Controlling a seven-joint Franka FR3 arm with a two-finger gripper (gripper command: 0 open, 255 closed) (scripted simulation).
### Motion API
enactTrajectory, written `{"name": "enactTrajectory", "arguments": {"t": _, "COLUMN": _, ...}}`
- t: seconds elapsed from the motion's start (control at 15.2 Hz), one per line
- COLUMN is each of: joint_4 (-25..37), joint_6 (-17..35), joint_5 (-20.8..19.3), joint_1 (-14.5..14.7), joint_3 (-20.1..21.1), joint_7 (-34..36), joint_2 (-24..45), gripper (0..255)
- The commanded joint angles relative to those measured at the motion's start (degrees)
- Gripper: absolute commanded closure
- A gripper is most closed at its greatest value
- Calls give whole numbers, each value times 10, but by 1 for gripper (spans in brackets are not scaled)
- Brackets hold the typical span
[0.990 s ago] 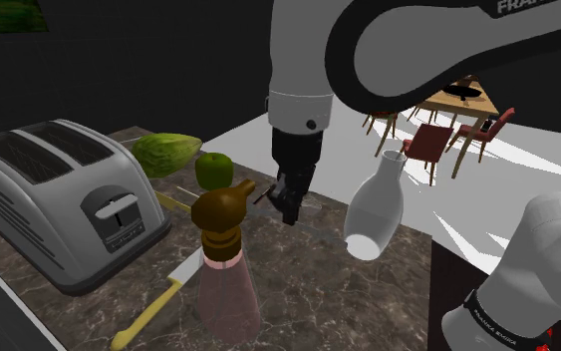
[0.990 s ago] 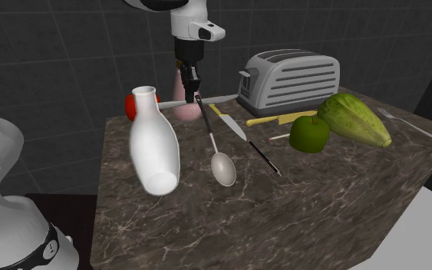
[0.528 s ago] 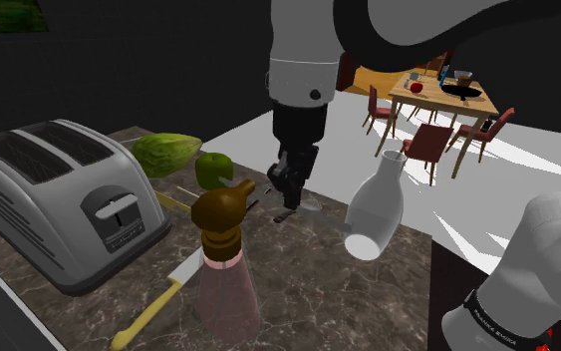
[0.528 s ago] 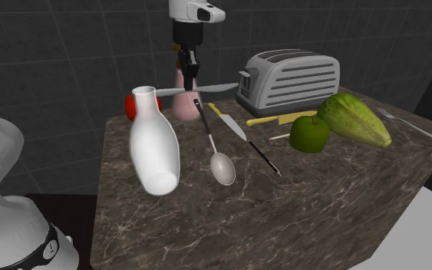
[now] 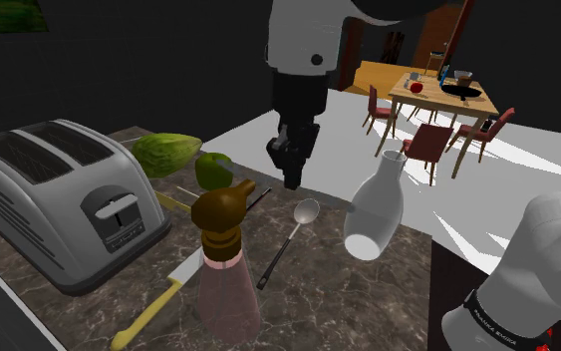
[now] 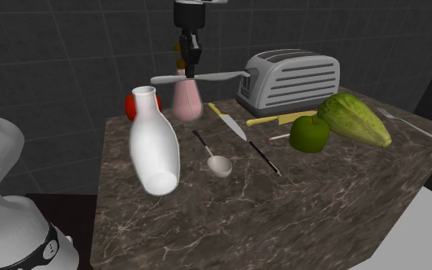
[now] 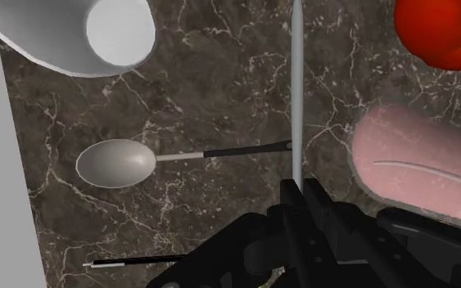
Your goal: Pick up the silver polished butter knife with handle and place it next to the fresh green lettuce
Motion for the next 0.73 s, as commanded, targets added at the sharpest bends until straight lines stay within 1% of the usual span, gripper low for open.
{"name": "enactTrajectory", "arguments": {"t": 0.0, "joint_4": 24, "joint_6": -4, "joint_5": -11, "joint_1": -8, "joint_3": -6, "joint_7": -9, "joint_2": 23, "gripper": 255}}
{"name": "enactTrajectory", "arguments": {"t": 0.33, "joint_4": 106, "joint_6": -11, "joint_5": -44, "joint_1": -30, "joint_3": -23, "joint_7": -37, "joint_2": 106, "gripper": 255}}
{"name": "enactTrajectory", "arguments": {"t": 0.66, "joint_4": 211, "joint_6": -31, "joint_5": -77, "joint_1": -45, "joint_3": -38, "joint_7": -61, "joint_2": 197, "gripper": 255}}
